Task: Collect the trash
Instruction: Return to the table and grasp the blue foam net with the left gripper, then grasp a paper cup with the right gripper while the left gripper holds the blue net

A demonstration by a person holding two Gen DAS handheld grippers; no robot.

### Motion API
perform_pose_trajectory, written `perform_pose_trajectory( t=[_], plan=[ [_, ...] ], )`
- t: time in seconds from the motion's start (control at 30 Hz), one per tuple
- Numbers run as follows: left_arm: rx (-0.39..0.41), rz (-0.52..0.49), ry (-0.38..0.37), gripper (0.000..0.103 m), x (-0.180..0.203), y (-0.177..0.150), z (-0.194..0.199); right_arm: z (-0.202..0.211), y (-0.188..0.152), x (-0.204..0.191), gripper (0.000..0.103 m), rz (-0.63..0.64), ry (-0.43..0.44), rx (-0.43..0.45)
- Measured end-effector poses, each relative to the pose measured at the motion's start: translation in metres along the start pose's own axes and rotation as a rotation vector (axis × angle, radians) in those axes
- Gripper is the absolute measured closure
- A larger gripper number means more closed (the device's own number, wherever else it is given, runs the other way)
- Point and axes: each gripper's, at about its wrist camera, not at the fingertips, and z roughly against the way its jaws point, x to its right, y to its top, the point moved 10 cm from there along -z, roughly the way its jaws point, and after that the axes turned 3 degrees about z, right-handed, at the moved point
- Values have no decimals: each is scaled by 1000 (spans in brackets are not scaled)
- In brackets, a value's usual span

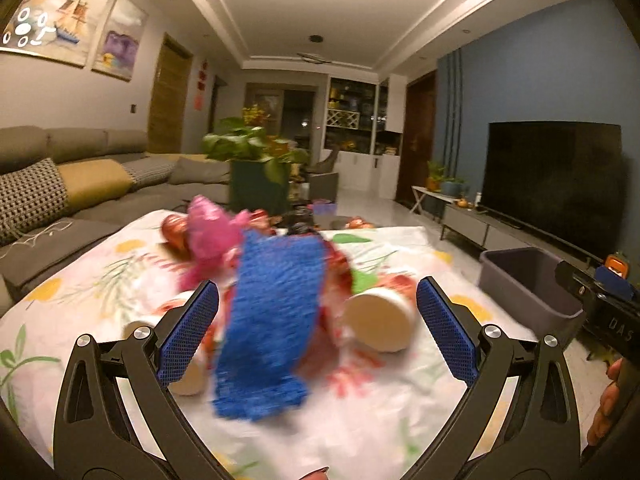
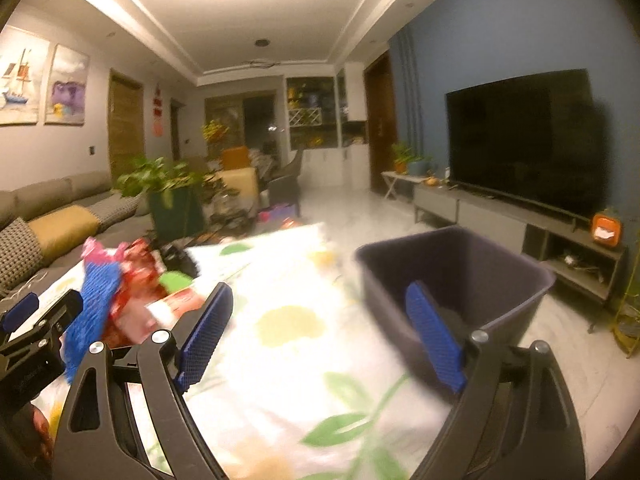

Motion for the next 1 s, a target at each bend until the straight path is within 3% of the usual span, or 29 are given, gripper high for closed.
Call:
perform_pose_trajectory(
  t=[0.23,0.4,0.6,0.77,0.83,0.93,1.0],
  plan=[
    [-32,13,10,12,-24,-7,-8,-7,-13,-37,17,37,30,-28],
    [-65,10,-16,18,-15,-11,-22,-14,-20,-54,17,62,32,-35],
    [-130,9,-42,42,-12,-24,-38,-31,-32,-77,28,93,63,-65],
    [-158,24,-77,68,-13,-30,-42,-45,-42,-100,37,139,102,-87],
    [-175,32,-93,73,-13,-32,-44,-53,-45,-105,40,145,104,-105],
    [-207,52,-119,91,-14,-36,-50,-64,-49,-112,46,150,106,-133],
    [-208,68,-134,93,-15,-36,-49,-68,-52,-116,50,160,110,-153]
  ],
)
